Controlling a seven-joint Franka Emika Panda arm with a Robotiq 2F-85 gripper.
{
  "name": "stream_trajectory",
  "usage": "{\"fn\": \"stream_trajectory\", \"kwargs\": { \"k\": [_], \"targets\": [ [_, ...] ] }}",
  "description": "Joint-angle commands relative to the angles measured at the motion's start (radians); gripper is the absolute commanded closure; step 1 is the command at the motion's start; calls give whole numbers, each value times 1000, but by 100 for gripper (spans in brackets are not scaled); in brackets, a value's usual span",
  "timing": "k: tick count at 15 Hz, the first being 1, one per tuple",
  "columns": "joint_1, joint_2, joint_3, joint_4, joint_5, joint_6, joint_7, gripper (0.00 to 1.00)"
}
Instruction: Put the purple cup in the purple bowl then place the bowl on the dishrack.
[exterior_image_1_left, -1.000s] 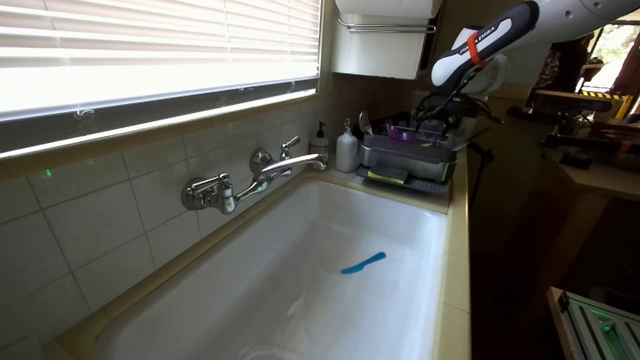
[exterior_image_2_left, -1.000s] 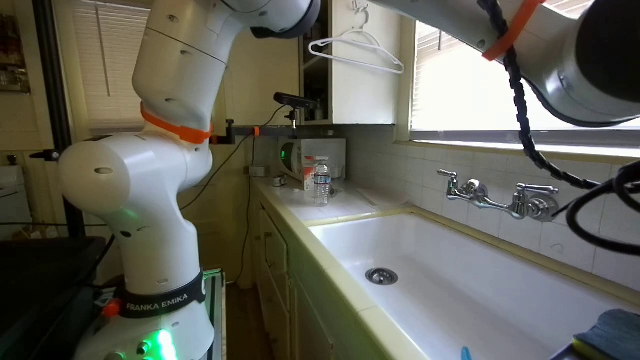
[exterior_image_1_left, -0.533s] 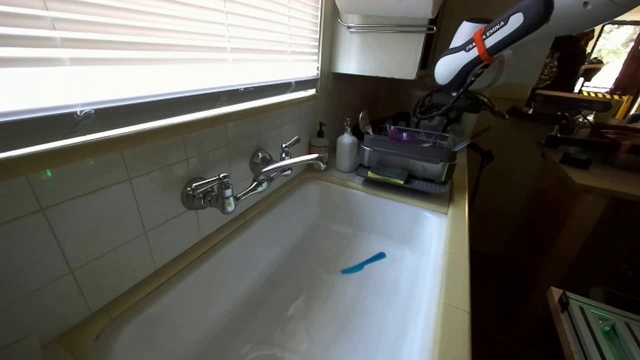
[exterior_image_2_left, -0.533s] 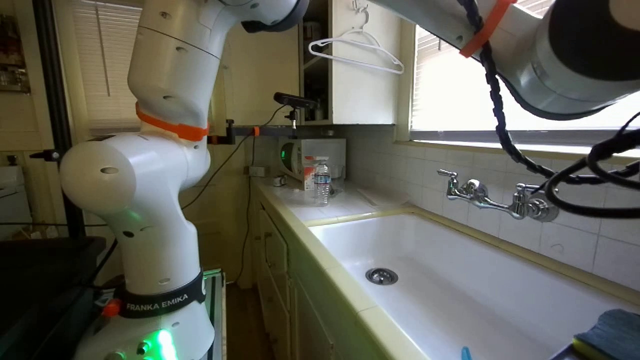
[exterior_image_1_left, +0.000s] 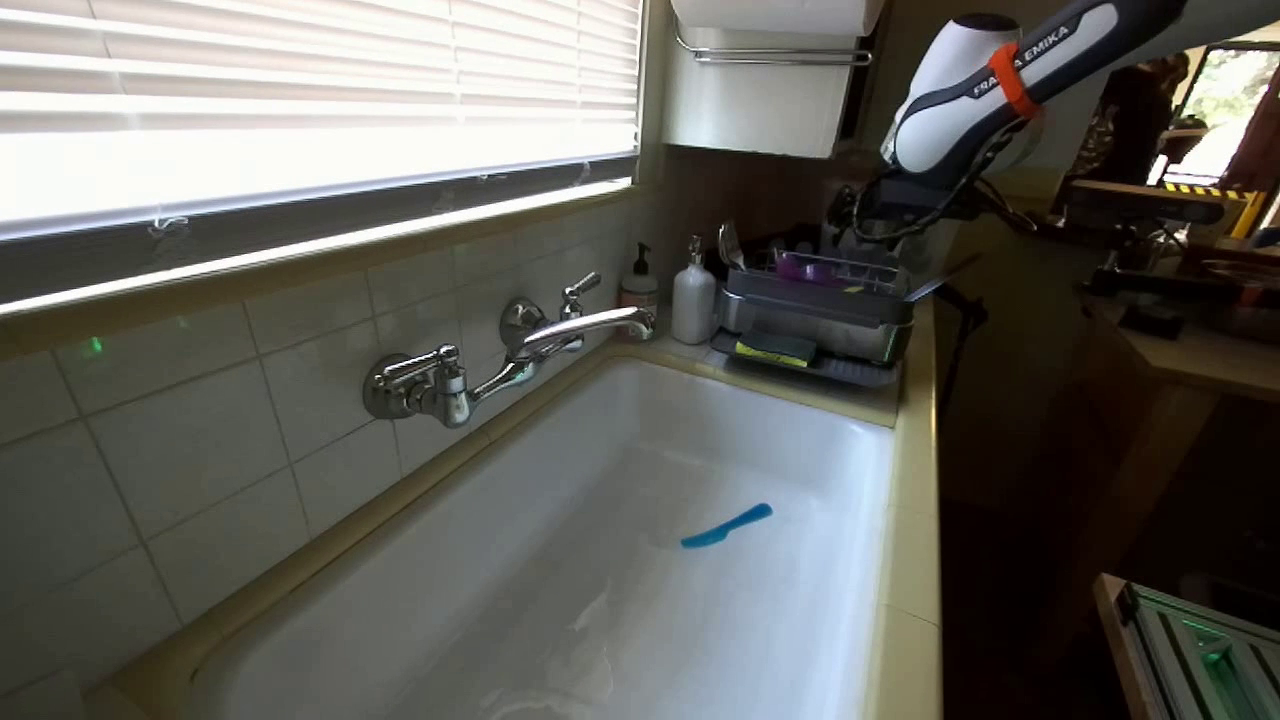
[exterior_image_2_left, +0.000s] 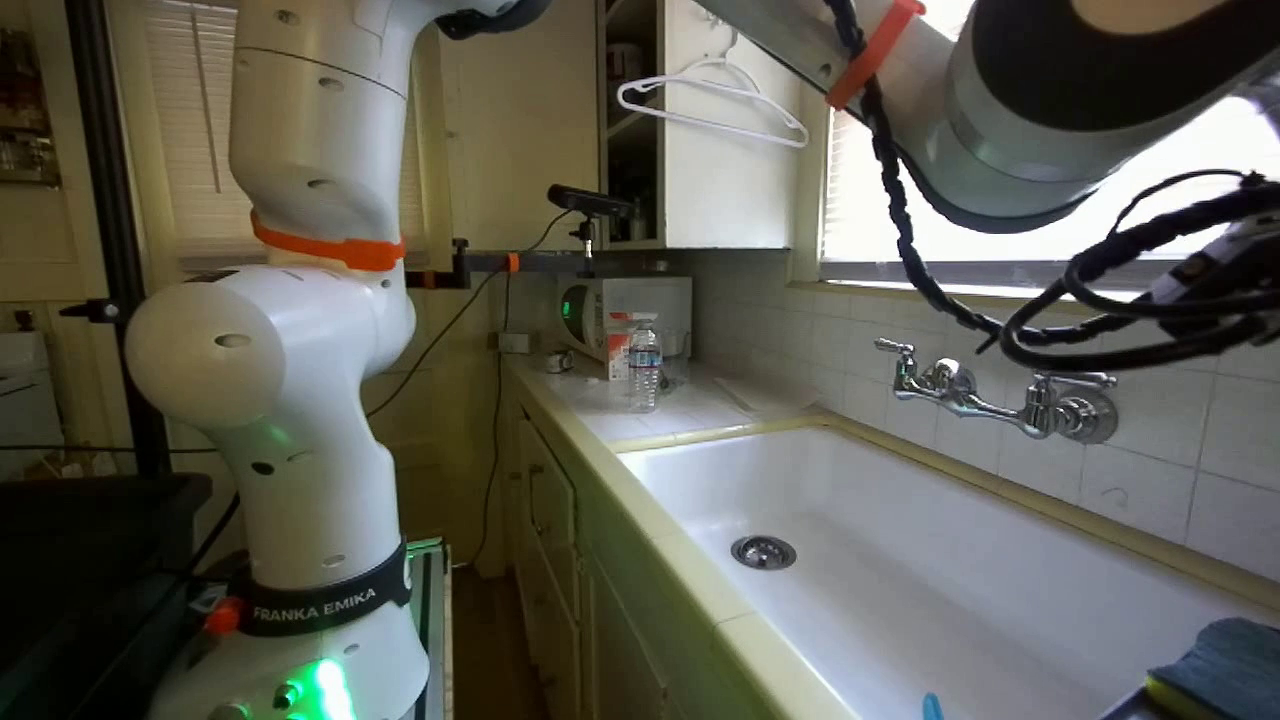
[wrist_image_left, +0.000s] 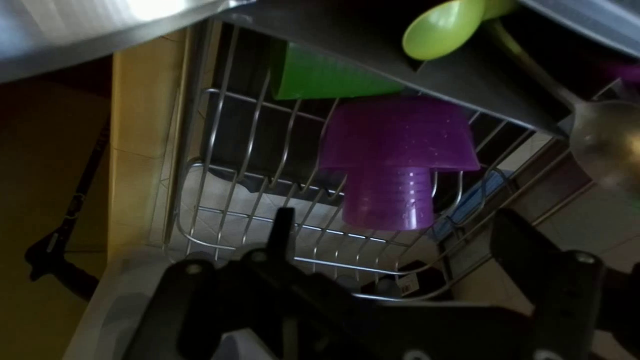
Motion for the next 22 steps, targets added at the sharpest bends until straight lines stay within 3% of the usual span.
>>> {"fn": "stream_trajectory", "kwargs": {
  "k": [1, 4, 6, 7, 13, 18, 22],
  "targets": [
    [32, -122, -6, -136, -95, 65, 24, 0],
    [39, -194, 19, -208, -88, 105, -28, 0],
    [48, -241, 42, -255, -45, 107, -99, 0],
    [18, -263, 88, -275, -26, 102, -129, 0],
    [50, -367, 165, -370, 153, 56, -344, 0],
    [68, -417, 196, -396, 206, -42, -436, 0],
    [90, -441, 204, -389, 232, -183, -528, 0]
  ]
}}
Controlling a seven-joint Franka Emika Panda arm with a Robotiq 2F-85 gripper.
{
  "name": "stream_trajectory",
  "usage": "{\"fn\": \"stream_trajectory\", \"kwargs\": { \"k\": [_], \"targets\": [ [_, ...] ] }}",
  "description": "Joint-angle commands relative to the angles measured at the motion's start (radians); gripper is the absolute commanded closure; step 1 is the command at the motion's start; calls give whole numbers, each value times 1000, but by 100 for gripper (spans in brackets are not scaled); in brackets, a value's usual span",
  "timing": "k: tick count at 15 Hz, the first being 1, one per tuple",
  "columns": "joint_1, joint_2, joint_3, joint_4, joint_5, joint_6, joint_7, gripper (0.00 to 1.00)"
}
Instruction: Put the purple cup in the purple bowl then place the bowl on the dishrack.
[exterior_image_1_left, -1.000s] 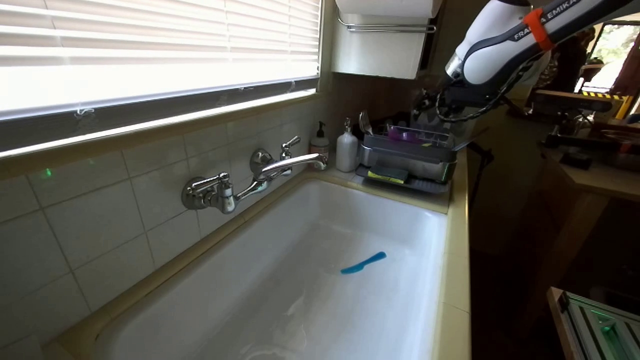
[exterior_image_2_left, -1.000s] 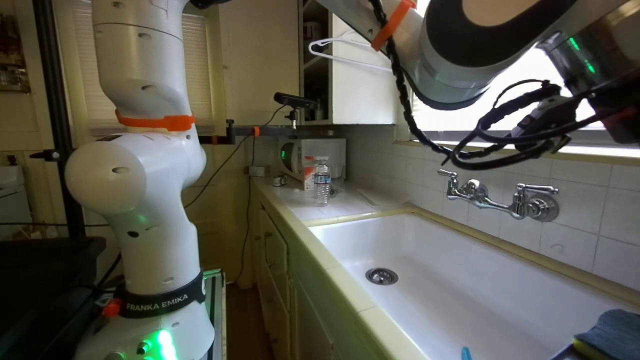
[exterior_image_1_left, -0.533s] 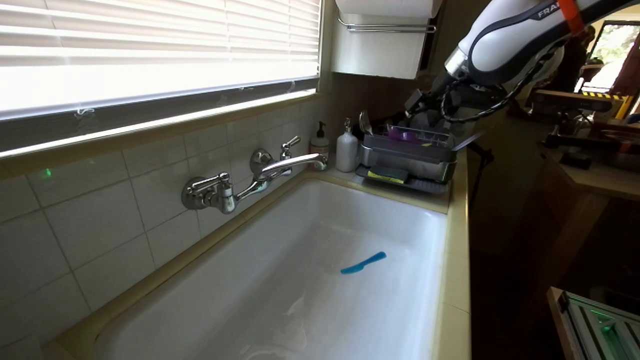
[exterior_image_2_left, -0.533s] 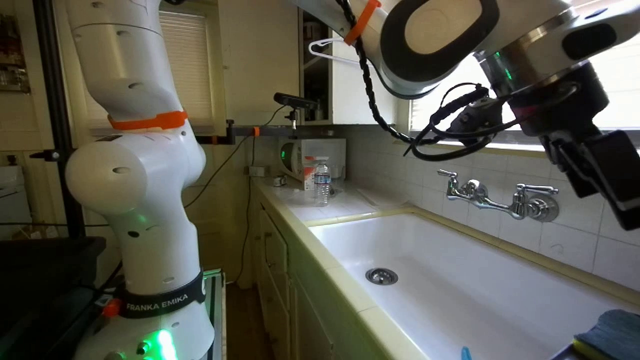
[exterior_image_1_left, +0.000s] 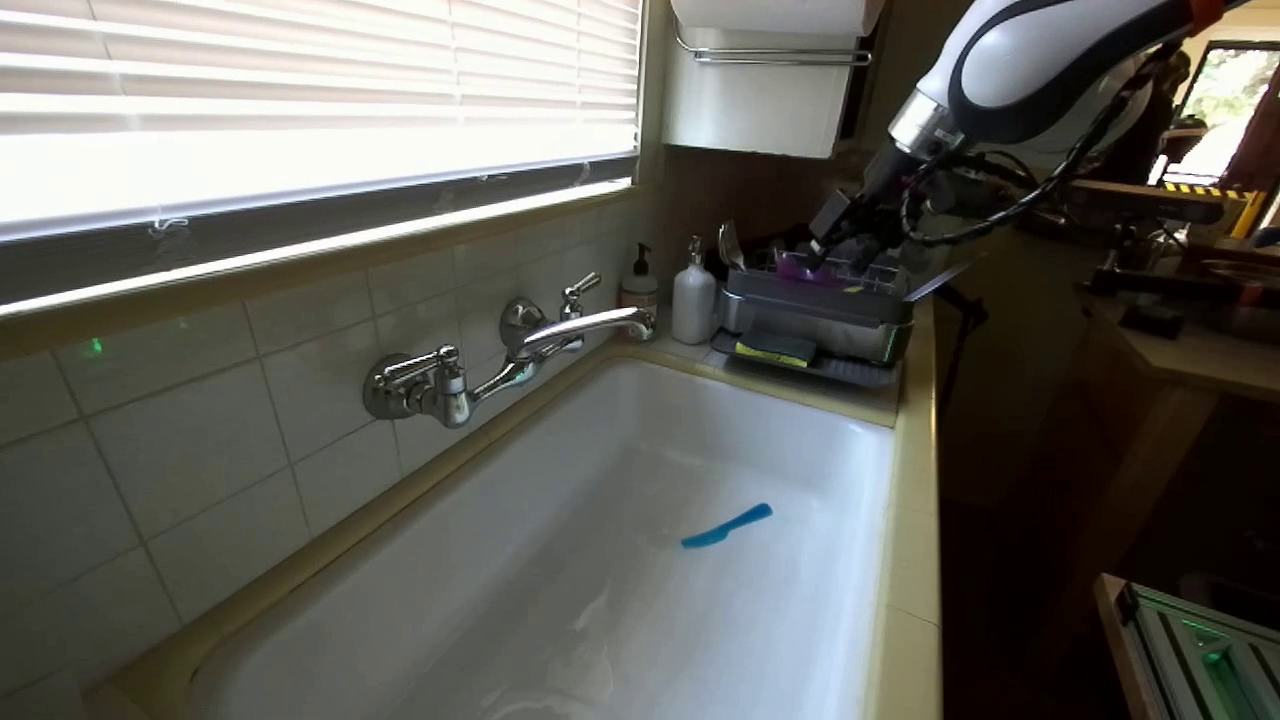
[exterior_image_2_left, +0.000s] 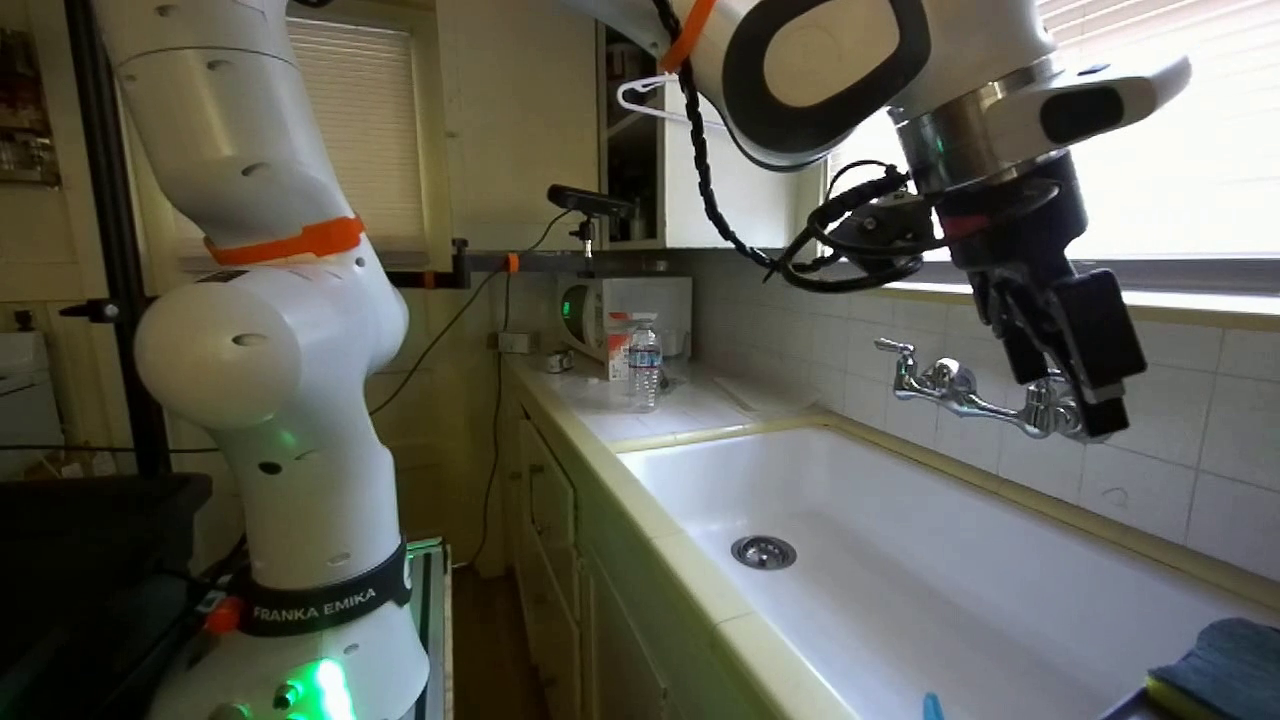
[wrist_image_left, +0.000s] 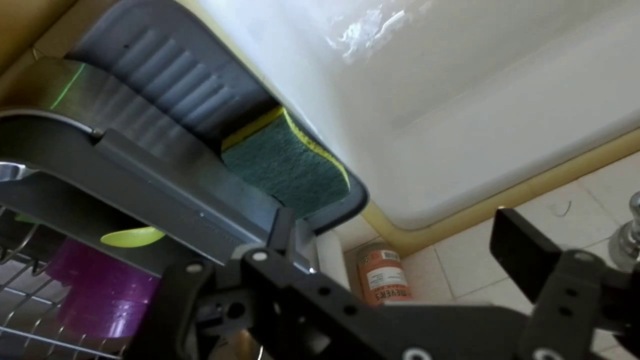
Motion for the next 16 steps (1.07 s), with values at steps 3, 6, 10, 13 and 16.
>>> {"fn": "stream_trajectory", "kwargs": {
  "k": [3, 6, 10, 13, 16],
  "targets": [
    [35, -54, 6, -13, 46, -186, -140, 0],
    [55, -56, 13, -7, 47, -261, -207, 0],
    [77, -39, 29, 1, 39, -322, -268, 0],
    [71, -31, 42, 3, 22, -306, -245, 0],
    [80, -21, 50, 3, 22, -311, -248, 0]
  ]
}}
